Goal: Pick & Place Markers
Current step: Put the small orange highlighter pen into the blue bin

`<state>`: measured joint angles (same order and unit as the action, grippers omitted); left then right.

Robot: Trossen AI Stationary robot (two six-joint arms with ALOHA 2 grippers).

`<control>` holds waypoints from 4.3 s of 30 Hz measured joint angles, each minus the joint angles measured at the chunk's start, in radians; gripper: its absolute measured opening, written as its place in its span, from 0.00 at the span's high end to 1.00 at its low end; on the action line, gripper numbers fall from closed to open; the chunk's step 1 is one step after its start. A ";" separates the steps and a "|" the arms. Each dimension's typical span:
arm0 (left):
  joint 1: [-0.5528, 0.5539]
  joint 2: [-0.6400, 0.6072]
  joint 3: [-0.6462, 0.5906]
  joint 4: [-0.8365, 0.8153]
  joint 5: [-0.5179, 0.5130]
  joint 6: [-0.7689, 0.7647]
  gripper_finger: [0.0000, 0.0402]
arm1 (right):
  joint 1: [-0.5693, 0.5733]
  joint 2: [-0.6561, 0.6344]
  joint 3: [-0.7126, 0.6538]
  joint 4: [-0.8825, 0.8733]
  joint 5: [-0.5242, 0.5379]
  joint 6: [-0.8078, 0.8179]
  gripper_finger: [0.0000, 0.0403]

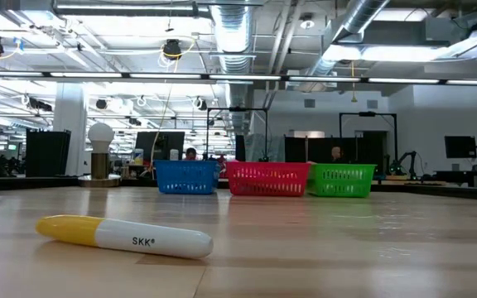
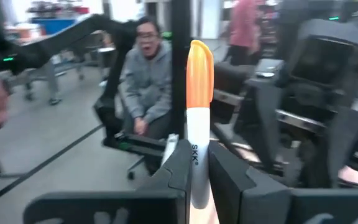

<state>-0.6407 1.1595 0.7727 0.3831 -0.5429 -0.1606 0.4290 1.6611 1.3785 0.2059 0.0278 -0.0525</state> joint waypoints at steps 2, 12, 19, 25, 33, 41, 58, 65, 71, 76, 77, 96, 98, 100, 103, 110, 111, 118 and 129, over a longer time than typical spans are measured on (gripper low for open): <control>0.001 0.000 0.000 0.032 -0.001 0.052 0.60 | 0.000 0.000 0.000 0.005 0.047 0.000 0.93; 0.002 0.002 -0.002 0.141 0.011 0.180 0.59 | -0.055 0.030 0.001 0.027 0.107 0.027 0.93; 0.002 0.001 -0.001 0.152 0.046 0.180 0.62 | -0.069 0.030 0.001 0.035 0.092 0.001 0.94; -0.003 0.001 -0.001 0.150 0.052 0.179 0.63 | -0.069 0.030 0.001 0.035 0.073 -0.009 0.93; -0.007 0.001 0.000 0.148 0.051 0.170 0.56 | -0.058 0.030 0.001 0.042 0.058 -0.053 0.95; -0.075 0.001 0.000 0.140 0.048 0.152 0.51 | -0.058 0.027 0.000 0.041 0.057 -0.053 0.92; -0.001 0.090 0.000 0.278 0.099 0.160 0.52 | -0.082 0.025 0.000 -0.010 0.049 -0.026 0.94; 0.032 0.092 0.000 0.307 0.061 0.164 0.55 | -0.083 0.029 0.000 -0.015 0.061 -0.022 0.92; 0.048 0.092 0.000 0.318 0.061 0.158 0.60 | -0.086 0.029 0.000 -0.013 0.059 -0.006 0.93; 0.048 0.092 0.000 0.317 0.064 0.157 0.70 | -0.086 0.029 0.000 -0.014 0.061 -0.005 0.93; 0.048 0.092 0.000 0.317 0.064 0.157 0.72 | -0.086 0.029 0.000 -0.014 0.061 -0.005 0.92; 0.048 0.046 0.000 0.291 0.044 0.161 0.90 | -0.082 0.029 0.000 -0.143 0.193 0.127 0.54; 0.048 0.015 0.000 0.258 -0.011 0.161 0.90 | -0.086 0.029 0.000 -0.221 0.225 0.173 0.49; 0.048 -0.020 0.000 0.201 -0.077 0.158 0.90 | -0.093 0.029 0.000 -0.333 0.252 0.222 0.45; 0.053 -0.065 0.000 0.101 -0.194 0.136 0.87 | -0.110 0.029 -0.009 -0.509 0.284 0.320 0.43; 0.239 -0.092 0.000 -0.144 -0.221 -0.005 0.90 | -0.147 0.028 -0.098 -0.678 0.286 0.421 0.47; 0.283 -0.090 0.000 -0.180 -0.190 -0.031 0.90 | -0.153 0.028 -0.113 -0.689 0.285 0.413 0.48; 0.642 -0.053 0.000 -0.354 0.071 -0.197 0.87 | -0.221 0.028 -0.172 -0.694 0.263 0.283 0.55; 1.028 0.209 0.000 -0.366 0.441 -0.347 0.87 | -0.415 0.028 -0.174 -0.692 0.224 0.238 0.64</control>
<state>0.3877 1.3684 0.7727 0.0172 -0.1020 -0.5078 0.0139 1.6894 1.2049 -0.4859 0.2516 0.1860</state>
